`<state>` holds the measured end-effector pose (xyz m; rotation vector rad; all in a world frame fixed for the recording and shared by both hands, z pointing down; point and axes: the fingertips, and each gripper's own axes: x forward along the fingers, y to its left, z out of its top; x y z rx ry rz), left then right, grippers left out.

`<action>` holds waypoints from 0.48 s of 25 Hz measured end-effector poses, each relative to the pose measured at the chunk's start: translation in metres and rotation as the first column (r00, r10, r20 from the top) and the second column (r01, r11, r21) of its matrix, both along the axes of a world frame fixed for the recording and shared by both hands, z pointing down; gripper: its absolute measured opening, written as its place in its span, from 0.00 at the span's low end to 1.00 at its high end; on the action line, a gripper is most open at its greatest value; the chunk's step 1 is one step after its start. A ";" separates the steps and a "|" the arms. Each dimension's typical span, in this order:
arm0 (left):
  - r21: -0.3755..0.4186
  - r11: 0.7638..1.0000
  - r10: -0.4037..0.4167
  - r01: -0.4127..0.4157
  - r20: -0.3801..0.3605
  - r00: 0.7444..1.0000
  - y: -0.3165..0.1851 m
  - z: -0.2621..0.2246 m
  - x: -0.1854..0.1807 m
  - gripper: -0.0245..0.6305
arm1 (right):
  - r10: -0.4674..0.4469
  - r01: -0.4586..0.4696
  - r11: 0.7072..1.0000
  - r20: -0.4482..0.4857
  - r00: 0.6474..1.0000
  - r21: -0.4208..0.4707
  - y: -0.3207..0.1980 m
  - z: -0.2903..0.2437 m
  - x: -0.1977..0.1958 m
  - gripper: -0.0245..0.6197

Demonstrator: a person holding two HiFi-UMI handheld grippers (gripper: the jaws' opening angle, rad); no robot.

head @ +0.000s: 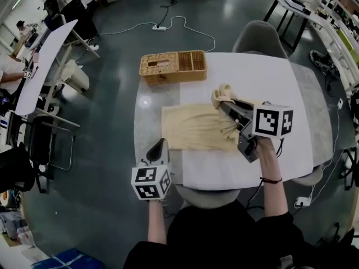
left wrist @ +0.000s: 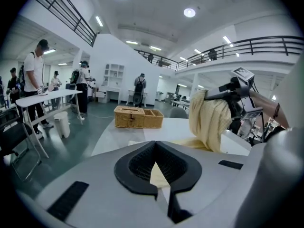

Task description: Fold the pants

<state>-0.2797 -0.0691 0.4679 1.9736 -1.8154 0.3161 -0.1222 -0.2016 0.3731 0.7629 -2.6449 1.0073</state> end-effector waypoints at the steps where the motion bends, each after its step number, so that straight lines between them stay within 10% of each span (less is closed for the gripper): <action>1: -0.002 1.000 0.004 -0.004 -0.003 1.000 0.001 0.003 -0.001 0.05 | -0.003 0.003 1.000 -0.006 1.000 -0.001 0.002 0.003 -0.005 0.11; 12: -0.033 0.999 0.010 -0.011 -0.035 0.999 0.009 0.024 -0.029 0.05 | -0.043 0.043 0.999 -0.085 0.995 -0.006 0.016 0.031 -0.070 0.11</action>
